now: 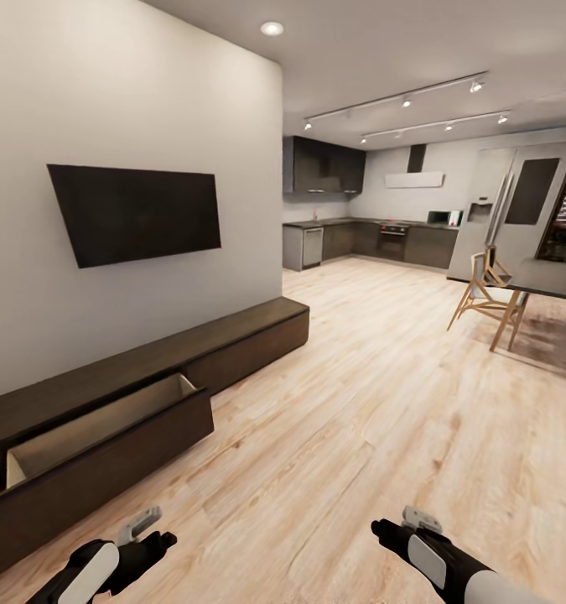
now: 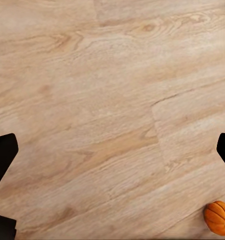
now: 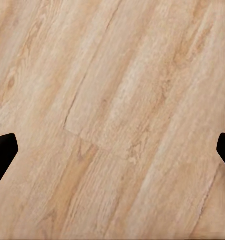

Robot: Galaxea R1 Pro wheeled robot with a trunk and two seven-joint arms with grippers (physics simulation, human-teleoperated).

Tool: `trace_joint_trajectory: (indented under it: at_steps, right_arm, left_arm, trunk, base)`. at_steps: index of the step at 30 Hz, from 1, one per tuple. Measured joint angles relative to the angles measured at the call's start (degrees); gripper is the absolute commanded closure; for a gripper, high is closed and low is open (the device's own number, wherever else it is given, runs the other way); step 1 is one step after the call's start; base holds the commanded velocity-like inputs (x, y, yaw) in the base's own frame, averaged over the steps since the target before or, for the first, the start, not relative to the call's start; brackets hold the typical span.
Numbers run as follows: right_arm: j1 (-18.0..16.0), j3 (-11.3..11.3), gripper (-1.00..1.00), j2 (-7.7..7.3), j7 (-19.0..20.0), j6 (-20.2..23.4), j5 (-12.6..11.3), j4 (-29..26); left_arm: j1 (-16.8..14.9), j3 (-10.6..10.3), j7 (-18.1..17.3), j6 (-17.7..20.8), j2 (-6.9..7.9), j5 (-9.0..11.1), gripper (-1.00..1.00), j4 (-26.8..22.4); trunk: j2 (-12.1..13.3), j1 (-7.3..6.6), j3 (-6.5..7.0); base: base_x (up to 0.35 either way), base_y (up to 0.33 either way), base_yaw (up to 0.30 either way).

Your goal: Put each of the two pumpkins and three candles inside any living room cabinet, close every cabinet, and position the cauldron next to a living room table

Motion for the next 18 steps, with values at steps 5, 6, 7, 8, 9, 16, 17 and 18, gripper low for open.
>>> trace_joint_trajectory:
  at_steps: [5, 6, 7, 8, 9, 16, 17, 18]
  right_arm:
    - [0.00, -0.01, -1.00, 0.00, 0.00, 0.00, -0.07, 0.00]
    - [0.00, -0.01, -1.00, 0.00, 0.00, 0.00, -0.10, 0.00]
    - [0.00, -0.01, -1.00, 0.00, 0.00, 0.00, -0.16, 0.00]
    - [0.00, -0.01, -1.00, 0.00, 0.00, 0.00, -0.18, 0.00]
    - [0.00, -0.01, -1.00, 0.00, 0.00, 0.00, -0.21, 0.00]
    - [0.00, -0.01, -1.00, 0.00, 0.00, -0.16, -0.27, 0.00]
    - [0.00, -0.01, -1.00, 0.00, 0.00, -0.17, -0.27, 0.00]
    - [0.00, -0.01, -1.00, 0.00, 0.00, -0.17, -0.27, 0.00]
  left_arm:
    - [0.00, 0.00, 0.01, -0.03, 0.03, 0.00, -1.00, 0.00]
    - [0.00, 0.00, 0.01, -0.03, 0.02, 0.01, -1.00, 0.00]
    - [0.00, 0.01, 0.01, -0.03, 0.04, 0.01, -1.00, 0.00]
    - [0.00, 0.01, 0.00, -0.03, 0.05, 0.01, -1.00, 0.00]
    - [0.00, 0.01, 0.00, -0.03, 0.04, 0.01, -1.00, 0.02]
    - [0.00, 0.00, 0.01, -0.03, 0.04, -0.05, -1.00, 0.01]
    - [0.00, -0.03, 0.01, -0.03, 0.02, -0.04, -1.00, 0.00]
    - [0.00, -0.05, 0.01, -0.03, 0.01, -0.04, -1.00, 0.00]
  trunk:
    - [0.00, 0.00, -0.30]
    - [0.00, 0.00, -0.36]
    - [0.00, 0.00, -0.42]
    - [0.00, 0.00, -0.47]
    - [0.00, 0.00, -0.53]
    - [0.00, 0.00, -0.86]
    - [0.00, 0.00, -0.91]
    - [0.00, 0.00, -0.95]
  base:
    - [0.000, 0.000, -0.233]
    - [0.000, 0.000, -0.237]
    - [0.000, 0.000, -0.238]
    - [0.000, 0.000, -0.241]
    - [0.000, 0.000, -0.243]
    - [0.000, 0.000, -0.252]
    - [0.000, 0.000, -0.259]
    - [0.000, 0.000, -0.259]
